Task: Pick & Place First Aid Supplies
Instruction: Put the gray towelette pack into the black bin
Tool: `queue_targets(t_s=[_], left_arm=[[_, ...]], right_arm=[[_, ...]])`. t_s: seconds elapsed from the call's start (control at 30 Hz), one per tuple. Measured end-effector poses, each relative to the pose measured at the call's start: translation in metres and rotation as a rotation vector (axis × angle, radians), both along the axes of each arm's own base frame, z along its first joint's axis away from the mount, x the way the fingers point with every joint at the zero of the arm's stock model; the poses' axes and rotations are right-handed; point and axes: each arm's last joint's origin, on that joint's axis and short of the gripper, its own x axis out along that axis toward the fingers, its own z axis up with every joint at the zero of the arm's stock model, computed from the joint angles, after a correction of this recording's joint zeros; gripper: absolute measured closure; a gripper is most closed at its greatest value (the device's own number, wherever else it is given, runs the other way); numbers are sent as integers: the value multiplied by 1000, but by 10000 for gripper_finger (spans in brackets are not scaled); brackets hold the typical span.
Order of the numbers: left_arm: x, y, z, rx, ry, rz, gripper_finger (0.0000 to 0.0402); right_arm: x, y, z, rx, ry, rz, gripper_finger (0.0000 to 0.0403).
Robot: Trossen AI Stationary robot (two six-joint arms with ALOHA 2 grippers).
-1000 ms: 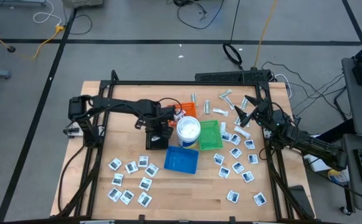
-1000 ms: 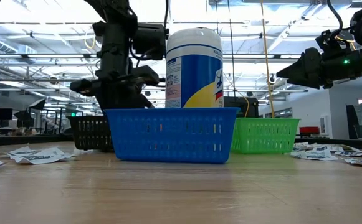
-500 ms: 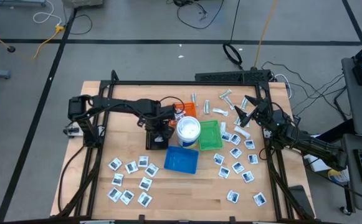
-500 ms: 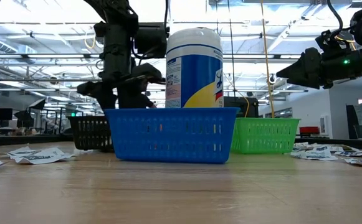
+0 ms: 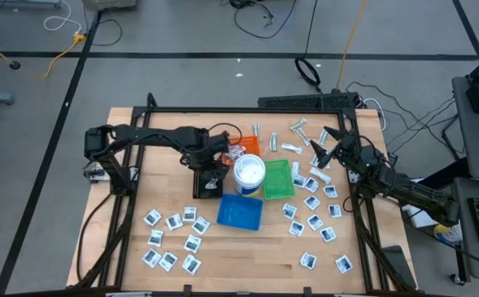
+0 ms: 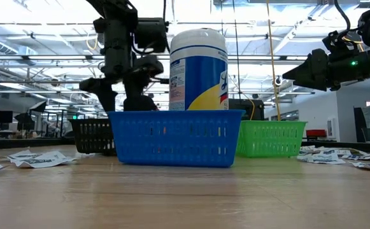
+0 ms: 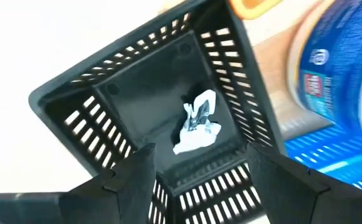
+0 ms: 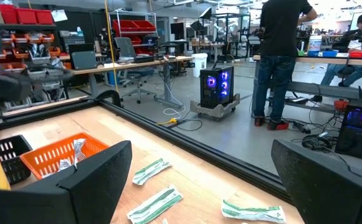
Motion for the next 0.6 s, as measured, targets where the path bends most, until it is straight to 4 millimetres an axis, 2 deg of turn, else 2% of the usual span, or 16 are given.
queue_targets(t_s=[0.37, 0.6], left_arm=[[-21, -7, 38, 46, -103, -123, 160], [-33, -30, 55, 79, -134, -340, 160]], right_arm=[[0, 0, 0, 0, 0, 0, 23], [0, 0, 0, 0, 0, 0, 23]])
